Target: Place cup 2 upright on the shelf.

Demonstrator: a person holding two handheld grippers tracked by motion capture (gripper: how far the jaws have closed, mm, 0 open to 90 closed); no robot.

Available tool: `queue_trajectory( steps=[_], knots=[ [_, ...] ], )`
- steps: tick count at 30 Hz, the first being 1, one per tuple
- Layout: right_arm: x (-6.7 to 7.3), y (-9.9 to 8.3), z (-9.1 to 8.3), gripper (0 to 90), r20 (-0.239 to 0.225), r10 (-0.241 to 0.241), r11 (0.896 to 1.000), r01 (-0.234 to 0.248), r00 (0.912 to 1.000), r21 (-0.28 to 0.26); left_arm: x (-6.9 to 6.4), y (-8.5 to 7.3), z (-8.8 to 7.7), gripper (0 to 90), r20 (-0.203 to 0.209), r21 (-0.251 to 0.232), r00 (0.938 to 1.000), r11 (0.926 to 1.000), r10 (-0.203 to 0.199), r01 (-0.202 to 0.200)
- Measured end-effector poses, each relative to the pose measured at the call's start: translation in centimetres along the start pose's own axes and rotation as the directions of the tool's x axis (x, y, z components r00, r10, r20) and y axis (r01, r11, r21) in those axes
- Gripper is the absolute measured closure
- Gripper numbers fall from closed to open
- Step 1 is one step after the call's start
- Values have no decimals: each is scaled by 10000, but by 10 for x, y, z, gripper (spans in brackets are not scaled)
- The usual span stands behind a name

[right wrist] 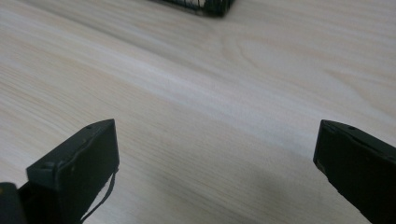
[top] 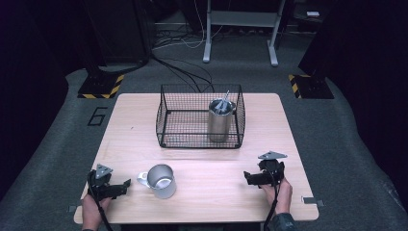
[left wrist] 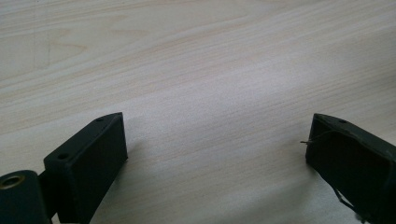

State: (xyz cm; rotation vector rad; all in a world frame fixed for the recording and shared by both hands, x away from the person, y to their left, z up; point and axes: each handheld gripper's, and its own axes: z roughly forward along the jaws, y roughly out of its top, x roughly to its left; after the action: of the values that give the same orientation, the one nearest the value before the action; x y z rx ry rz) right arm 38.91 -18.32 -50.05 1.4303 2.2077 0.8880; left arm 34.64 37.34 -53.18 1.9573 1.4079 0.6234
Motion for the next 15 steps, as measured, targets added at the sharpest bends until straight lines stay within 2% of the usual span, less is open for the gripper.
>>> queue_trajectory(
  steps=[4,5,6,9,15],
  knots=[
    [-3,-9,12,0,299,-307,9995,304,9991,125,0,0,0,52,-10,16,10000,10000,11,-11],
    [-3,-11,13,0,367,-231,9997,229,9991,75,0,0,0,51,-38,-72,10000,10000,-23,22],
    [-4,-12,14,0,356,-113,9999,111,9993,52,0,0,1,52,-39,-76,10000,10000,-18,18],
    [-5,-13,19,0,401,-173,9997,167,9990,153,0,0,0,52,-52,-68,10000,10000,-16,15],
    [-8,-16,22,0,174,-295,9992,299,9994,-255,0,0,0,51,1,13,10000,10000,-26,26]
  ],
)
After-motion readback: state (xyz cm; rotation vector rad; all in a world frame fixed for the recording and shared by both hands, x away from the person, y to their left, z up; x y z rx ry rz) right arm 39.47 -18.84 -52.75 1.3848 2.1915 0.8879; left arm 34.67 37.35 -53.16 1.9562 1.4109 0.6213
